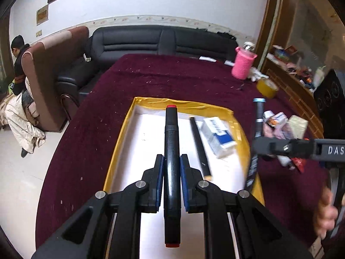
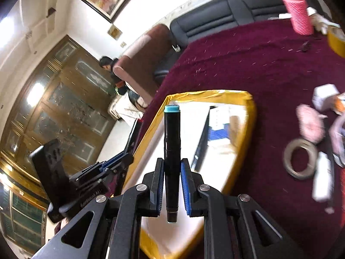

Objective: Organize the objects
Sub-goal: 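Place the black markers in the tray with both tools and open them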

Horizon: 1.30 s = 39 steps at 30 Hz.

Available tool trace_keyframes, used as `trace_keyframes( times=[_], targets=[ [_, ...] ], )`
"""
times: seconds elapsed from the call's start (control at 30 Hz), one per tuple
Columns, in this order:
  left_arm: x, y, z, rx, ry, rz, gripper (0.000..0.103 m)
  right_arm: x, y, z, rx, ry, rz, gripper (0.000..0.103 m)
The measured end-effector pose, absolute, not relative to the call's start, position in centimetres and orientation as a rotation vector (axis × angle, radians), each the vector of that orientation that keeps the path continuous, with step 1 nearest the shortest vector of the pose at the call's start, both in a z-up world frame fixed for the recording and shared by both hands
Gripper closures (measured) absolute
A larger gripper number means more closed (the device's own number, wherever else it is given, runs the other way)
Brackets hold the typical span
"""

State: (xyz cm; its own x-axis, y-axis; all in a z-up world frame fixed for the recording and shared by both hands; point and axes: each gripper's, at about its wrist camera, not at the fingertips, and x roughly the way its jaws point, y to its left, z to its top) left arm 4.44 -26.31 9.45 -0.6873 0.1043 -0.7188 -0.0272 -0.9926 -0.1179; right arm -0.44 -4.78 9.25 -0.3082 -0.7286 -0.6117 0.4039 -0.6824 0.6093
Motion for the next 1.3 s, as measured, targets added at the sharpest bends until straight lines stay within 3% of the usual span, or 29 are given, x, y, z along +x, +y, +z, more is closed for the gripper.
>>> trace_keyframes(
  times=[0.27, 0.63, 0.7, 0.77, 0.8, 0.83, 0.93, 1.07, 1.17, 1.3],
  targets=[
    [-1.6, -28.1, 6.6, -1.373, -0.24, 2.774, 0.089, -7.1, -11.4, 5.3, 1.362, -0.421, -2.053, 0.086],
    [-3.8, -28.1, 4.3, -1.452, -0.255, 2.771, 0.089, -10.8, -11.4, 3.0, 1.463, -0.451, -2.072, 0.085],
    [-3.7, -28.1, 4.5, -1.424, -0.278, 2.769, 0.082, -11.0, -11.2, 2.8, 1.465, -0.462, -2.074, 0.085],
    [-3.7, -28.1, 4.6, -1.41, -0.302, 2.777, 0.051, -11.1, -11.1, 2.9, 1.465, -0.466, -2.08, 0.083],
    [-3.7, -28.0, 4.7, -1.402, -0.305, 2.784, 0.047, -11.0, -11.0, 3.0, 1.467, -0.476, -2.077, 0.083],
    [-3.6, -27.9, 4.9, -1.39, -0.304, 2.79, 0.046, -10.9, -11.0, 3.1, 1.467, -0.482, -2.079, 0.08],
    [-3.1, -27.6, 5.5, -1.375, -0.303, 2.797, 0.043, -10.4, -10.1, 3.7, 1.448, -0.507, -2.107, 0.06],
    [-0.9, -26.9, 7.5, -1.32, -0.274, 2.85, 0.027, -8.6, -8.3, 6.0, 1.361, -0.493, -2.165, 0.041],
    [1.7, -25.3, 9.5, -1.241, -0.192, 2.902, 0.021, -6.5, -6.5, 7.7, 1.278, -0.436, -2.247, 0.025],
    [5.1, -22.6, 11.6, -1.117, -0.06, 2.952, 0.016, -3.3, -3.8, 9.2, 1.182, -0.357, -2.346, 0.019]
  ],
)
